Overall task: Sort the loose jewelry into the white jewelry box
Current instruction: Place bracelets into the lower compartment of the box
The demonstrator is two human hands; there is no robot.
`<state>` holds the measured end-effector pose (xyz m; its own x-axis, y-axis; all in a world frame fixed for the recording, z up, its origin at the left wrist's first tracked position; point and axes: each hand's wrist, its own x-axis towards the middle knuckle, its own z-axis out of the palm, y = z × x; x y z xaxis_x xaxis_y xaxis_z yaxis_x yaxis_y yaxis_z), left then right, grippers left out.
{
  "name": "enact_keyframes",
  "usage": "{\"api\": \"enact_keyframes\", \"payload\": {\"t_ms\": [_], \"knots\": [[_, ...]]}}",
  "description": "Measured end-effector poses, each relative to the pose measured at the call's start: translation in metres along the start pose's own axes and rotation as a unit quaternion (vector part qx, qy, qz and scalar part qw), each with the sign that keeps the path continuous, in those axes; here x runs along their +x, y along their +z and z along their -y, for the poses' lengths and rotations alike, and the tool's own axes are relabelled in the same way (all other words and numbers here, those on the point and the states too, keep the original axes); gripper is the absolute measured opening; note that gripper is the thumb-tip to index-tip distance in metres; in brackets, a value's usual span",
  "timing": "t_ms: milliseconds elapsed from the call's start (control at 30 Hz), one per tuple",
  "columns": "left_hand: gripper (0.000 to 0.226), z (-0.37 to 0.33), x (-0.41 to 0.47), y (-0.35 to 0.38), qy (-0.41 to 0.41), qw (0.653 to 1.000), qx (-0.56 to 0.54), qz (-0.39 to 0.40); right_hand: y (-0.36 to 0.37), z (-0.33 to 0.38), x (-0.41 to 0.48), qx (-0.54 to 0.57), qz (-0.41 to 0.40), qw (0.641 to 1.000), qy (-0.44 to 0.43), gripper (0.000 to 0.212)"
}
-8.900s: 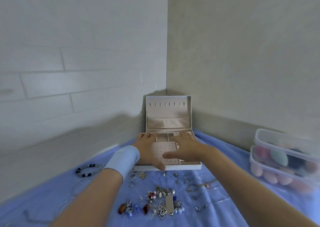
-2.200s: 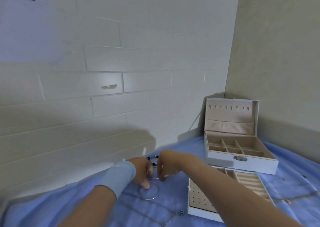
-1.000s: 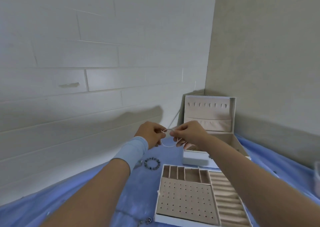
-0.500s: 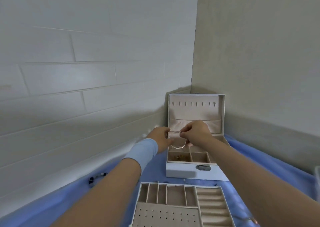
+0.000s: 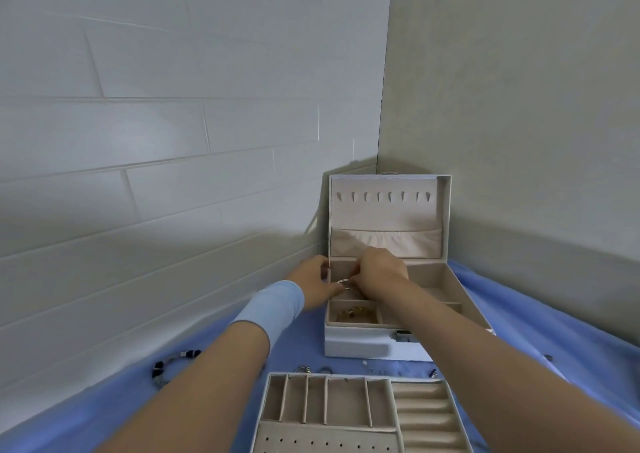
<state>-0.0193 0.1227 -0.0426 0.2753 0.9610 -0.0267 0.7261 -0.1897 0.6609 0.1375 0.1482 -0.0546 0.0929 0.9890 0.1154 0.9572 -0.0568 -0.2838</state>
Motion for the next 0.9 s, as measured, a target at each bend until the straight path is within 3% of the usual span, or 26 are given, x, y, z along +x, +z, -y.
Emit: {"api": "enact_keyframes", "payload": {"t_ms": [133, 300, 467, 533, 667, 767, 900], "knots": [[0.051, 0.000, -0.009, -0.004, 0.008, 1.000, 0.006, 0.012, 0.000, -0.003, -0.007, -0.008, 0.031, 0.999, -0.030, 0.021], [0.055, 0.007, -0.029, -0.018, 0.008, 0.998, 0.055, -0.007, -0.018, 0.009, -0.029, 0.019, 0.016, 0.998, -0.060, 0.022], [0.027, 0.020, -0.062, -0.045, -0.006, 0.995, 0.101, -0.026, -0.044, 0.056, -0.070, 0.074, -0.019, 0.989, -0.129, 0.022], [0.021, 0.031, -0.080, -0.055, -0.028, 0.987, 0.157, -0.011, -0.044, 0.081, -0.092, 0.073, 0.018, 0.982, -0.176, 0.024], [0.031, 0.057, -0.113, -0.067, -0.062, 0.967, 0.245, 0.041, -0.030, 0.123, -0.124, 0.026, 0.131, 0.963, -0.234, 0.025], [0.036, 0.071, -0.138, -0.070, -0.066, 0.963, 0.254, 0.066, -0.017, 0.142, -0.133, -0.045, 0.196, 0.952, -0.230, 0.022], [0.038, 0.085, -0.156, -0.068, -0.049, 0.963, 0.260, 0.055, 0.004, 0.154, -0.141, -0.109, 0.193, 0.956, -0.194, 0.025]]}}
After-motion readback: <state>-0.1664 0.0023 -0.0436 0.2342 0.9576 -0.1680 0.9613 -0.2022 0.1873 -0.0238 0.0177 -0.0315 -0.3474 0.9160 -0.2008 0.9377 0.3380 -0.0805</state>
